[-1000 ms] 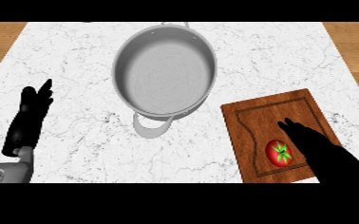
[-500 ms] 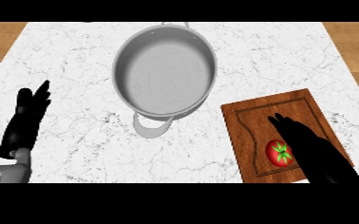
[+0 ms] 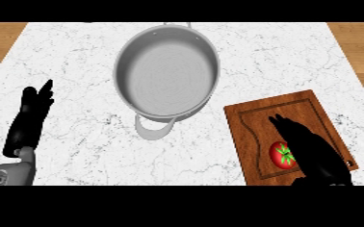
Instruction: Pick the tomato from the cutting board and place it in the pot
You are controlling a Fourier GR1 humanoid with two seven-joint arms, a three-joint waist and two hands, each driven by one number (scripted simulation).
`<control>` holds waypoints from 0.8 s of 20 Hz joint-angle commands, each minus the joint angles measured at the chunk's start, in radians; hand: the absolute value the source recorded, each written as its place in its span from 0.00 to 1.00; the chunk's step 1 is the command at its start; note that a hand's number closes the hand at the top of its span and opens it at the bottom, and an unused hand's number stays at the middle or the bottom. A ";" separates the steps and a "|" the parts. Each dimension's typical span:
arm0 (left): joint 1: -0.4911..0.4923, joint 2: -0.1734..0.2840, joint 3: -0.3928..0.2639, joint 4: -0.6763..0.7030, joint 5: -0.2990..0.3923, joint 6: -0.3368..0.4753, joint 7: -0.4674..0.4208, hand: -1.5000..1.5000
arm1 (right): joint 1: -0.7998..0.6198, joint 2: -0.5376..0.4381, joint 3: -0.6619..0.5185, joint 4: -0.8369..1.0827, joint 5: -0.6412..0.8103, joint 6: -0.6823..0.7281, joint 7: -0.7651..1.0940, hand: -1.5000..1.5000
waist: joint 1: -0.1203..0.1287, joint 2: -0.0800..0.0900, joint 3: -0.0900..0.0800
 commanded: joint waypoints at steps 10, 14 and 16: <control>-0.041 -0.029 0.055 0.055 -0.033 -0.039 -0.029 0.50 | 0.053 0.057 -0.041 0.154 0.087 -0.081 -0.156 0.00 | -0.003 0.000 0.000; 0.040 -0.047 0.047 -0.038 -0.051 -0.048 -0.018 0.50 | -0.043 0.098 -0.078 0.235 0.087 -0.054 -0.159 0.00 | 0.002 0.000 0.000; -0.028 -0.037 0.060 -0.037 -0.051 -0.062 0.059 0.50 | -0.013 0.087 -0.097 0.135 0.077 0.016 -0.121 0.00 | -0.001 0.000 0.000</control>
